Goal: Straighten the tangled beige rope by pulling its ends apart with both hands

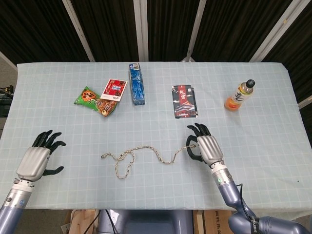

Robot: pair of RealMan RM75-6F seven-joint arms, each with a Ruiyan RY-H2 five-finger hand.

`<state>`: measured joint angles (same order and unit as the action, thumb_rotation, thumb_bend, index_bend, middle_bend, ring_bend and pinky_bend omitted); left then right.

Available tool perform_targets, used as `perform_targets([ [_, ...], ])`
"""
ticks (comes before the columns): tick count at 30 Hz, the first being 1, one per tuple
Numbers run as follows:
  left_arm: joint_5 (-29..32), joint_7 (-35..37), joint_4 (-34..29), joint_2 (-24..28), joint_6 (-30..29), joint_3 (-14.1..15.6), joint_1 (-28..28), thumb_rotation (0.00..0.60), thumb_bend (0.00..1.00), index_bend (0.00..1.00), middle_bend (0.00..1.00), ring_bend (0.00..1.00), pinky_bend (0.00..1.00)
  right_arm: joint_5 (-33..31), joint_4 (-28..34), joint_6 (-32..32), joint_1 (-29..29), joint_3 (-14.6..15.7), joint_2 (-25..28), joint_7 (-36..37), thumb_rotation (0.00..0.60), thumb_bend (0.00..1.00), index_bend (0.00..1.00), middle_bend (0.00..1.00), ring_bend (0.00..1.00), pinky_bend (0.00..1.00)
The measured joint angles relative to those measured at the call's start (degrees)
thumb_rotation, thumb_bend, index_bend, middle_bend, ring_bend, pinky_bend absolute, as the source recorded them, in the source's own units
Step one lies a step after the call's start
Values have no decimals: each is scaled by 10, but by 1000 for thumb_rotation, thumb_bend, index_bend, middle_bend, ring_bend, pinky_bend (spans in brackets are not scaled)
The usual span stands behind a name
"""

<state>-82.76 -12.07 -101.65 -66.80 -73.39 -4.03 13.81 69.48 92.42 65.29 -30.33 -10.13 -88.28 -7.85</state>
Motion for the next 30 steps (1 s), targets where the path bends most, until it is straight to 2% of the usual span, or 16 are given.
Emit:
perform_targets([
  [8, 95, -92, -24, -40, 59, -37, 57, 600, 267, 411, 159, 5, 0, 2, 8, -1, 3, -2, 6, 9, 600, 502, 591, 178, 0, 0],
  [15, 202, -189, -25, -110, 93, -62, 116, 600, 269, 470, 185, 6, 0, -2, 4, -3, 6, -3, 9, 17, 600, 502, 592, 178, 0, 0],
  [23, 267, -256, -7, -188, 94, -63, 162, 600, 289, 486, 195, 6, 0, 0, 2, -4, 9, -5, 12, 28, 600, 502, 598, 178, 0, 0],
  [30, 294, -284, 8, -226, 85, -57, 183, 600, 339, 500, 204, 6, 0, 0, 1, -6, 10, -6, 13, 32, 600, 502, 598, 178, 0, 0],
])
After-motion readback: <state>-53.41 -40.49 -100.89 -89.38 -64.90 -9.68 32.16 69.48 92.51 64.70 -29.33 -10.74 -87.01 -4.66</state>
